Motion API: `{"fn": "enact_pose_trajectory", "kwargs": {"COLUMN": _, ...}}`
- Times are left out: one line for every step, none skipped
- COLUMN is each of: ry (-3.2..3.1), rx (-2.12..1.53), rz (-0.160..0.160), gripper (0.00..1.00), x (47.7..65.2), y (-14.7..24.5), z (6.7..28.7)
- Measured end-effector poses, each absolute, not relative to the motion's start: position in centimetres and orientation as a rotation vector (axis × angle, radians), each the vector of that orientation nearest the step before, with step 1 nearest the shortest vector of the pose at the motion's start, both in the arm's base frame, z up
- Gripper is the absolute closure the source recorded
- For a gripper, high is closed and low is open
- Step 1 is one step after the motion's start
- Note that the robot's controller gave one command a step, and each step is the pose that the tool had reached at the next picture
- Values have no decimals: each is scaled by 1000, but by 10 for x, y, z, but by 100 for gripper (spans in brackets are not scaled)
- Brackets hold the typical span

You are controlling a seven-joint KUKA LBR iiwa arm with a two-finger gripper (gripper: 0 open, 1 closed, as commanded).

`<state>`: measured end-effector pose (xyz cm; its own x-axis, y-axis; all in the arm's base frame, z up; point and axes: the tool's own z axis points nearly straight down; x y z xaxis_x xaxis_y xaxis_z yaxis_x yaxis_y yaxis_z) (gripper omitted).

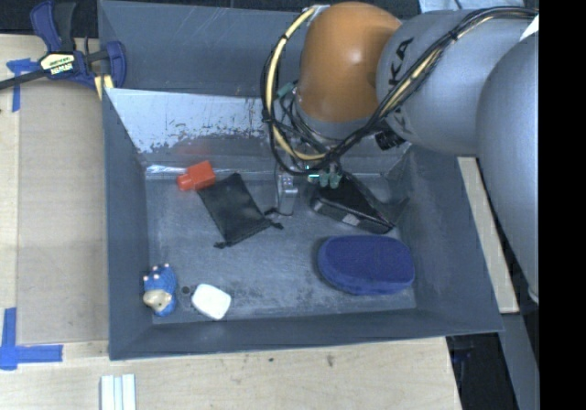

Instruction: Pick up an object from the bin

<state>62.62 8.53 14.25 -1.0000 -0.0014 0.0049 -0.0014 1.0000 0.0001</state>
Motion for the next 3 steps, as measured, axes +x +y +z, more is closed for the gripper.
{"fn": "enact_pose_trajectory", "kwargs": {"ry": -3128, "rx": -245, "rz": 1, "gripper": 0, "x": 621, "y": 100, "z": 67}}
{"fn": "enact_pose_trajectory", "kwargs": {"ry": -3136, "rx": 233, "rz": 0, "gripper": 0, "x": 590, "y": 79, "z": 101}}
{"fn": "enact_pose_trajectory", "kwargs": {"ry": -2990, "rx": 984, "rz": -2, "gripper": 0, "x": 590, "y": 126, "z": 100}}
